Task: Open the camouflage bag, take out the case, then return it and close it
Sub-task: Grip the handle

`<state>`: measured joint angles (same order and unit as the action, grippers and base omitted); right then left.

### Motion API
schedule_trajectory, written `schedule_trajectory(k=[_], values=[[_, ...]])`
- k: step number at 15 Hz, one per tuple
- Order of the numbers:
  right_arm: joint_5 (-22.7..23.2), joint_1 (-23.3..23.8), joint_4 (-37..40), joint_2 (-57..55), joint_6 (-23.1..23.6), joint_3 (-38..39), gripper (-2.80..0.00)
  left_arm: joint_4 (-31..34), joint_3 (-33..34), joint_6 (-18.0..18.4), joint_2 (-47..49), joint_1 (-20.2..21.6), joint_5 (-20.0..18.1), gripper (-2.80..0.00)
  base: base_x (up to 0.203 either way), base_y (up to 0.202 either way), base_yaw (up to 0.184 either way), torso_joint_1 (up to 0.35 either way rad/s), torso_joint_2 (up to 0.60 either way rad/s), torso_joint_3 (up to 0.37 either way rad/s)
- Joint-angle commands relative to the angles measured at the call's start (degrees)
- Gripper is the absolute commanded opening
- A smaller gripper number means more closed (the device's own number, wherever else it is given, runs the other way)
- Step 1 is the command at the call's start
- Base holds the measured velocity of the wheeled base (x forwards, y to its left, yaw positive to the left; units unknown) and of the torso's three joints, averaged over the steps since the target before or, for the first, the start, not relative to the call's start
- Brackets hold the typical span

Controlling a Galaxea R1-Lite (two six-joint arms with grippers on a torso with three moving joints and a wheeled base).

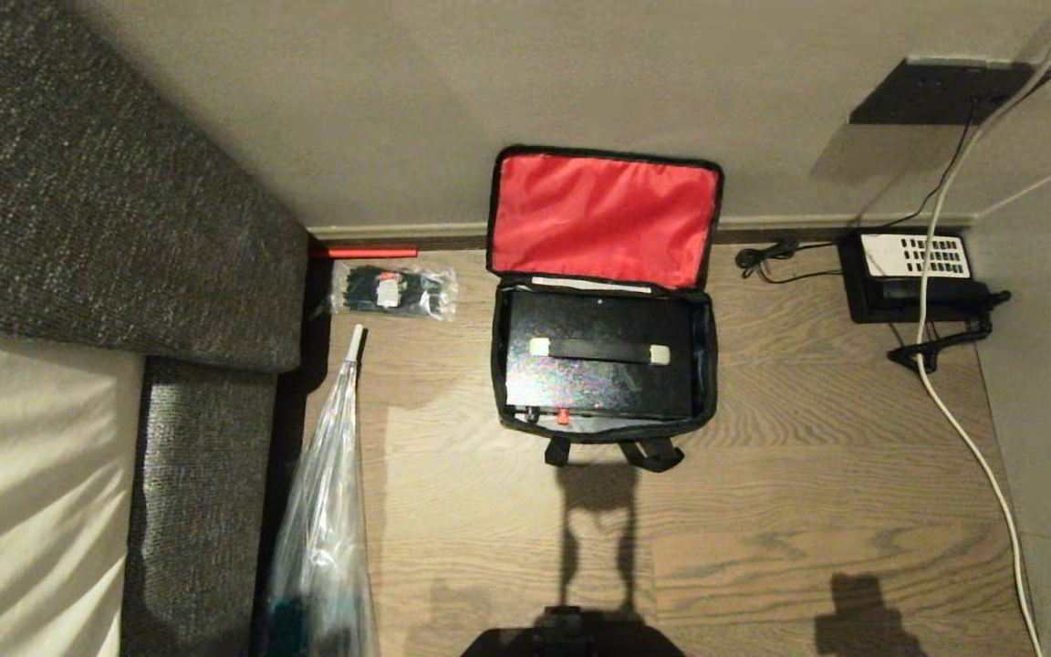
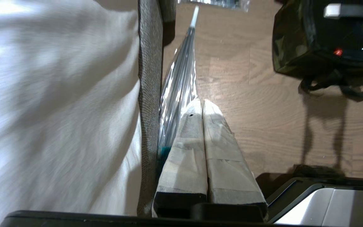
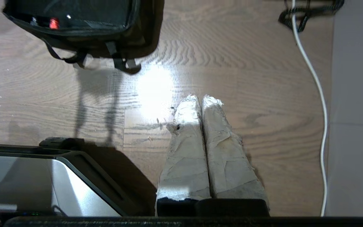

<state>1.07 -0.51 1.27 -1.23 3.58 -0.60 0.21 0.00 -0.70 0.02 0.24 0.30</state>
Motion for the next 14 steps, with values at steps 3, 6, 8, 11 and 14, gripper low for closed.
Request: schedule_trajectory(k=[3,6,8,11,14], values=[[0.1,0.0,-0.1,-0.1,0.1,0.1,-2.8,0.0,0.2,-0.3,-0.1,0.0,0.1,-2.8,0.0,0.0,0.0,0.004,0.0,0.205],[0.1,0.0,0.1,-0.1,0.2,0.0,-2.8,0.0,0.2,-0.2,0.0,0.0,0.1,-2.8,0.0,0.0,0.0,0.003,0.0,0.209],[0.0,0.0,0.0,-0.1,0.2,0.0,-2.8,0.0,0.1,0.0,-0.1,0.0,0.0,-2.8,0.0,0.0,0.0,0.002,0.0,0.101],[0.4,0.0,0.9,-0.1,-0.2,-2.3,-2.8,-0.1,0.1,0.0,-0.1,0.0,0.0,-2.8,0.0,0.0,0.0,0.0,0.0,0.028],[1.6,0.0,19.7,-0.1,-1.3,-22.2,-2.8,0.0,0.2,0.0,-0.1,0.0,0.0,-2.8,0.0,0.0,0.0,0.0,0.0,0.0]])
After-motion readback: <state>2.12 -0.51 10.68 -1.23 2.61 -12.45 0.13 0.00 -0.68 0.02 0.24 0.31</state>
